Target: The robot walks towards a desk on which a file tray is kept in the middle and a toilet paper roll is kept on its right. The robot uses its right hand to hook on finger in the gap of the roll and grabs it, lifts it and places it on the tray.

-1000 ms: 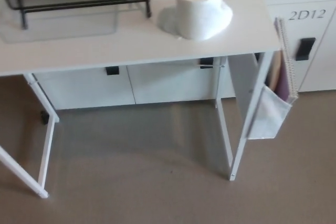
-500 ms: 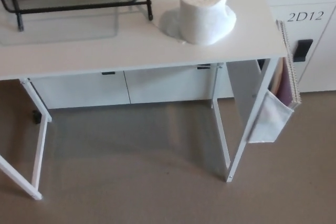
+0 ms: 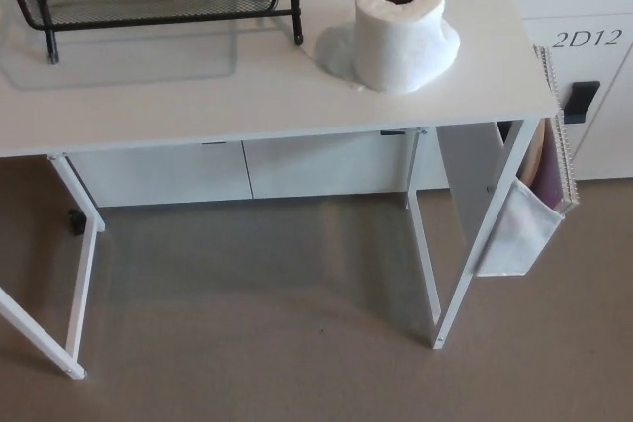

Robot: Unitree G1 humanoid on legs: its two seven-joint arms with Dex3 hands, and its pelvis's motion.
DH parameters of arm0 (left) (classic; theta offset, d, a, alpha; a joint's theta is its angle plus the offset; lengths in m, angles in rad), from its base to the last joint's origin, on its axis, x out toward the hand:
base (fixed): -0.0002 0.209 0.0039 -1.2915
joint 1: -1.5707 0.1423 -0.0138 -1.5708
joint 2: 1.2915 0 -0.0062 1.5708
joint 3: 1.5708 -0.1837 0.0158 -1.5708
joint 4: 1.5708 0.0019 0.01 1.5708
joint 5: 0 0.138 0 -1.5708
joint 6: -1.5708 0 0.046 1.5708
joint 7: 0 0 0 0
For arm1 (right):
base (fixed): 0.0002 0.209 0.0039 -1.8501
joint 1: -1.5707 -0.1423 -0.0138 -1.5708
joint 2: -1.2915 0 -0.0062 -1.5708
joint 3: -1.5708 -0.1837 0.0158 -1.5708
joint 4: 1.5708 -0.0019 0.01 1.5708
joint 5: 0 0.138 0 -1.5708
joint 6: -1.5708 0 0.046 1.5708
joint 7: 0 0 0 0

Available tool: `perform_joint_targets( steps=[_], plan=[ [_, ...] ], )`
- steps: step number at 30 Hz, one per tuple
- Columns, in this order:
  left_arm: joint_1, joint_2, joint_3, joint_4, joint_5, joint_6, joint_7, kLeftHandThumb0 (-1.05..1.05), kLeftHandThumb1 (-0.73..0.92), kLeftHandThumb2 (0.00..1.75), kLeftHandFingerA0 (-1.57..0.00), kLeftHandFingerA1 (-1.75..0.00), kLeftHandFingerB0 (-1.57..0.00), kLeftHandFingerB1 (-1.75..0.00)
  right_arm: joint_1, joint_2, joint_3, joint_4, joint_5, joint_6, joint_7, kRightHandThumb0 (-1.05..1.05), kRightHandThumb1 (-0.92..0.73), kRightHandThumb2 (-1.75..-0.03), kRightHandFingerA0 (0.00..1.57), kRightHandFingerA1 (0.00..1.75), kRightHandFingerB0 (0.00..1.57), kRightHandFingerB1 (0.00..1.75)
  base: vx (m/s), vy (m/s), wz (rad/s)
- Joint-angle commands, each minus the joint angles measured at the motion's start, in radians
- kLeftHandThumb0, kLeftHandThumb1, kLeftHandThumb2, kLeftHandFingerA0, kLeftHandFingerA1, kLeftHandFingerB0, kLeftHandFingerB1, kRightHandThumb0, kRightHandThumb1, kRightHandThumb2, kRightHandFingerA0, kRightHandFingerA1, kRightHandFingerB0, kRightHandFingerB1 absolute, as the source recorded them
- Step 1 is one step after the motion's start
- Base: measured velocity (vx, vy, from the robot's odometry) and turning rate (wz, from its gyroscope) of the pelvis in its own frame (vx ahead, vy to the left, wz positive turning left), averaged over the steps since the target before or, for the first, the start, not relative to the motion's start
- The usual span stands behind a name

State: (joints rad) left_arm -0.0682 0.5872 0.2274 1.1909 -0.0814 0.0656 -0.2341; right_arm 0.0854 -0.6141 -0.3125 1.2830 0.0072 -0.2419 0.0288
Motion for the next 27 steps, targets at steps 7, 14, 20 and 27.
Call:
perform_joint_targets(
  steps=[7, 14, 20, 27],
  plan=[
    [0.001, 0.016, 0.006, -0.006, 0.006, 0.003, -0.016, -1.05, 0.72, 1.26, -0.17, -0.76, -0.01, -0.64, 0.021, -0.018, 0.024, 0.023, -0.028, -0.055, -0.021, -0.24, -0.31, -0.86, 0.13, 0.46, 0.07, 0.47, 0.0, 0.002, 0.0],
    [0.005, 0.014, 0.016, -0.012, -0.002, 0.004, -0.019, -1.05, 0.72, 1.26, -0.13, -0.74, -0.03, -0.63, 0.028, 0.015, -0.011, 0.006, 0.017, -0.065, -0.024, -0.21, -0.34, -0.87, 0.14, 0.47, 0.08, 0.47, -0.02, 0.047, -0.03],
    [0.003, 0.014, 0.03, -0.025, -0.018, 0.028, -0.028, -1.05, 0.72, 1.24, -0.09, -0.72, -0.07, -0.6, 0.056, 0.011, -0.003, -0.015, 0.011, -0.088, 0.009, -0.49, -0.48, -0.63, 0.3, 0.36, 0.11, 0.31, 0.05, 0.362, -0.06],
    [0.003, 0.021, 0.011, -0.034, 0.007, 0.024, -0.018, -1.05, 0.74, 1.26, -0.24, -0.79, -0.05, -0.66, -0.052, 0.054, 0.031, 0.034, -0.031, 0.007, -0.046, -0.28, -0.41, -0.92, 0.0, 0.41, 0.0, 0.45, 0.02, 0.152, 0.02]
  ],
)
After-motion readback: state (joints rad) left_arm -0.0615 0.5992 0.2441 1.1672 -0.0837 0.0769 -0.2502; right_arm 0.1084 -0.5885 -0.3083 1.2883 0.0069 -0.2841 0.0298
